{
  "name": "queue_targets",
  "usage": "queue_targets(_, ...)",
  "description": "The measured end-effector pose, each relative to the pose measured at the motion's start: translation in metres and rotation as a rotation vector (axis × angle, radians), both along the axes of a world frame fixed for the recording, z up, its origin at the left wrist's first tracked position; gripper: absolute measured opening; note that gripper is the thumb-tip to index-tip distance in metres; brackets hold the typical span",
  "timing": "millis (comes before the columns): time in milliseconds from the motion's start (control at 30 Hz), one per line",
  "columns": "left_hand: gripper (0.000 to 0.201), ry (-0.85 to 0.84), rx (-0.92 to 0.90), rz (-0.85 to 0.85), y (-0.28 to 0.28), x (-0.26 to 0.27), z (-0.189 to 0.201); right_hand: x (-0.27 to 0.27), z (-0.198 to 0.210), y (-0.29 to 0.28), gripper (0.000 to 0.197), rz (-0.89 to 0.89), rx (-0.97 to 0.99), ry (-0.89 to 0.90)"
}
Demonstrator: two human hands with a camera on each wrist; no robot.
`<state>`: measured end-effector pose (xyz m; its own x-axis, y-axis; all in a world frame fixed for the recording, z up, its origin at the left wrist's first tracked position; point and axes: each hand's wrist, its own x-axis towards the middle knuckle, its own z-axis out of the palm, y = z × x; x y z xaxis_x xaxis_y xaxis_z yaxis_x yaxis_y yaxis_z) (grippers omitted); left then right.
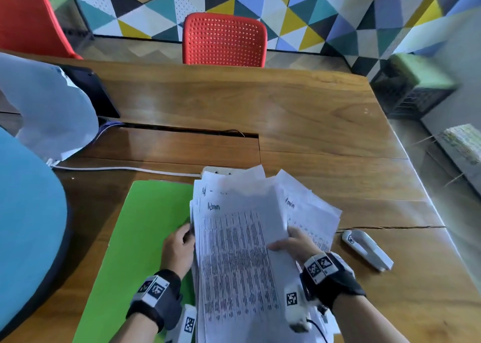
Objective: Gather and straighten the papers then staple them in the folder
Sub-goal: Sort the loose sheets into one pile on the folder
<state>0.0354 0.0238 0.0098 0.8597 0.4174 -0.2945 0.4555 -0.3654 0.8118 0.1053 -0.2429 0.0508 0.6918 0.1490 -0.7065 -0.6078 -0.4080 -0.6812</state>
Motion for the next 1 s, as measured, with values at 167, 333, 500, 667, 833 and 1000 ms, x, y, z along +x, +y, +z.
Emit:
queue_targets(167, 0.023, -0.063, 0.014, 0.019, 0.003, -0.002, 0.022, -0.031, 0.026, -0.006, 0.031, -0.046, 0.111, -0.139)
queue_targets(333, 0.028, -0.166, 0.124, 0.016, 0.003, -0.002, 0.036, -0.080, 0.056, -0.035, 0.050, -0.083, 0.258, -0.183)
queue_targets(500, 0.010, -0.380, 0.235, -0.186, -0.014, 0.005, 0.041, -0.100, 0.038, -0.060, 0.054, -0.219, 0.194, -0.306)
queue_targets(667, 0.019, -0.184, 0.148, -0.371, -0.053, 0.030, 0.017, -0.106, 0.004, -0.090, 0.039, -0.606, 0.296, -0.288)
queue_targets(833, 0.078, 0.081, 0.293, -0.513, -0.095, 0.040, 0.008, -0.103, -0.016, -0.092, 0.021, -0.710, -0.110, -0.307)
queue_targets(1000, 0.057, 0.105, 0.298, -0.610, -0.102, 0.039, 0.011, -0.099, -0.014, -0.093, 0.010, -0.694, -0.284, -0.136)
